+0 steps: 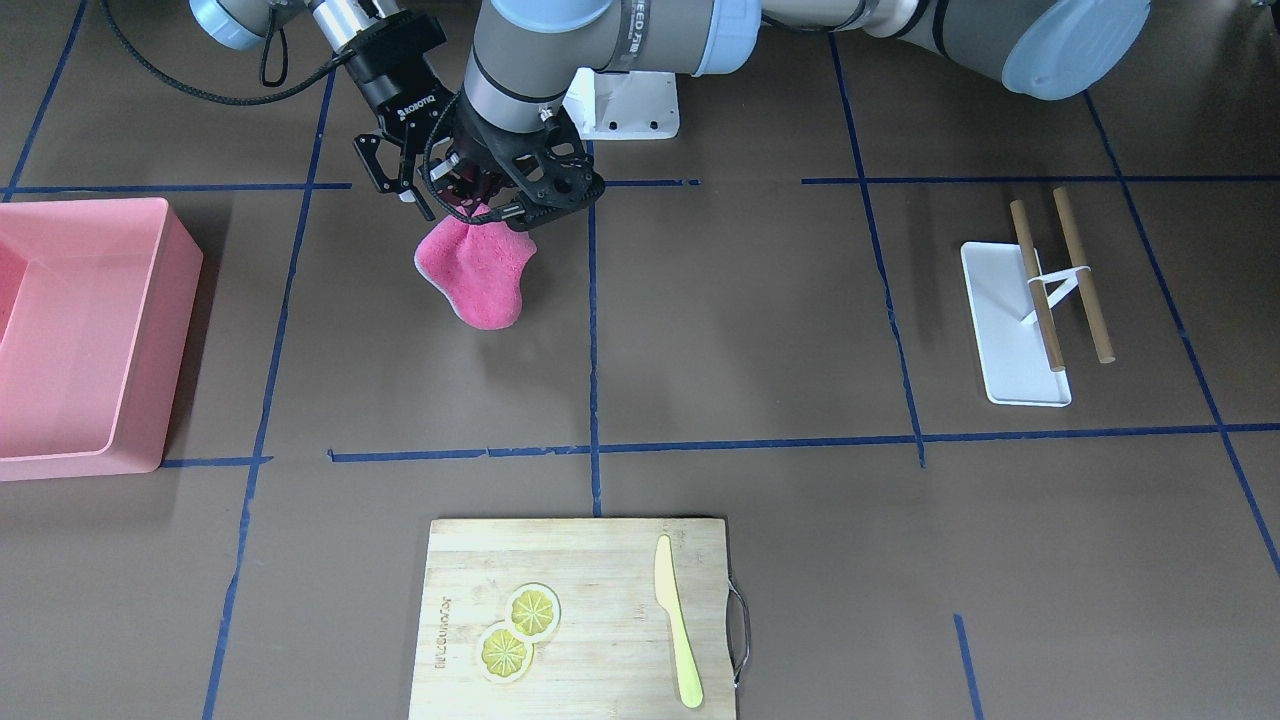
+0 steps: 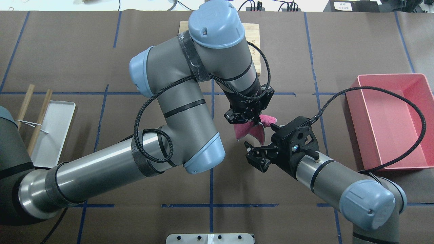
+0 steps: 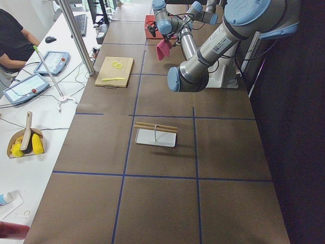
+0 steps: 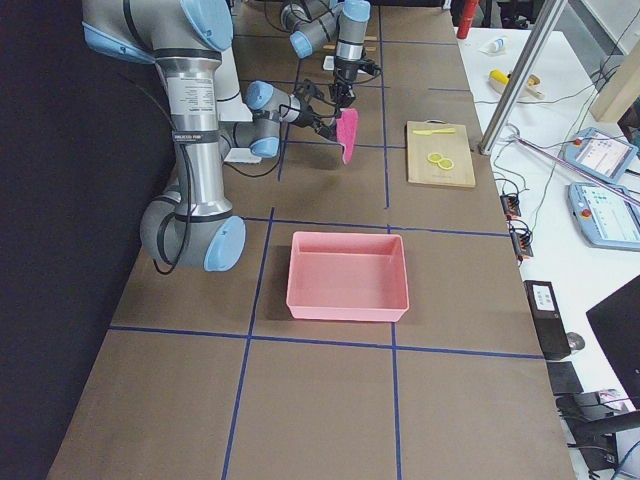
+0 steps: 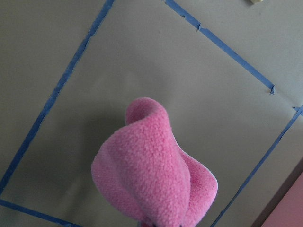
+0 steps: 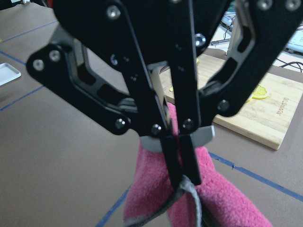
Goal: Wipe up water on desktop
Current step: 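Close the right gripper on the cloth and open the left gripper to release it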
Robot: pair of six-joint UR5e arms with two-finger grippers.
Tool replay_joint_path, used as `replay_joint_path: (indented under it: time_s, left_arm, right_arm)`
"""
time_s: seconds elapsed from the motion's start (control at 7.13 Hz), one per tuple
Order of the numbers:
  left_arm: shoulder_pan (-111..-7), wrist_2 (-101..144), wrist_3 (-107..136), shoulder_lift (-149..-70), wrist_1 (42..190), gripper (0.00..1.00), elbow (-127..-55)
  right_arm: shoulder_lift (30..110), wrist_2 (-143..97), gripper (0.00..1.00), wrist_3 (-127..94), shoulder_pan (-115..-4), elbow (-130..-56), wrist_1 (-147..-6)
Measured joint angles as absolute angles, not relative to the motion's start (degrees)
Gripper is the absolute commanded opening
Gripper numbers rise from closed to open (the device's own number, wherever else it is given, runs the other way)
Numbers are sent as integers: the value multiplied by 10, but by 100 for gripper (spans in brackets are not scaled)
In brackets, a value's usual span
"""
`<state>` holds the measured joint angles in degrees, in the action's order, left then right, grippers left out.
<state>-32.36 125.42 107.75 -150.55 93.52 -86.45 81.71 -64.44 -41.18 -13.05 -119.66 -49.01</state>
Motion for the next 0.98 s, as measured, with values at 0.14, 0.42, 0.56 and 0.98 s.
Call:
replay_joint_path:
  time_s: [0.14,0.42,0.56,0.98]
  left_arm:
    - [-320,1254,1080,-1506,935,0,-866]
    - [-313,1254,1085,-1505,935,0,-868]
    - [-310,1254,1088,-1505,935,0,-870]
    - [-302,1254,1094,-1504,935,0,-873]
  right_arm:
    - [817,-640,89,-411,-129,-1195,-490]
    - [816,-629,89,-411,-125,-1193,-490]
    - [816,-623,89,-411,-123,-1192,-490]
    - [815,-617,51,-411,-121,-1191,-490]
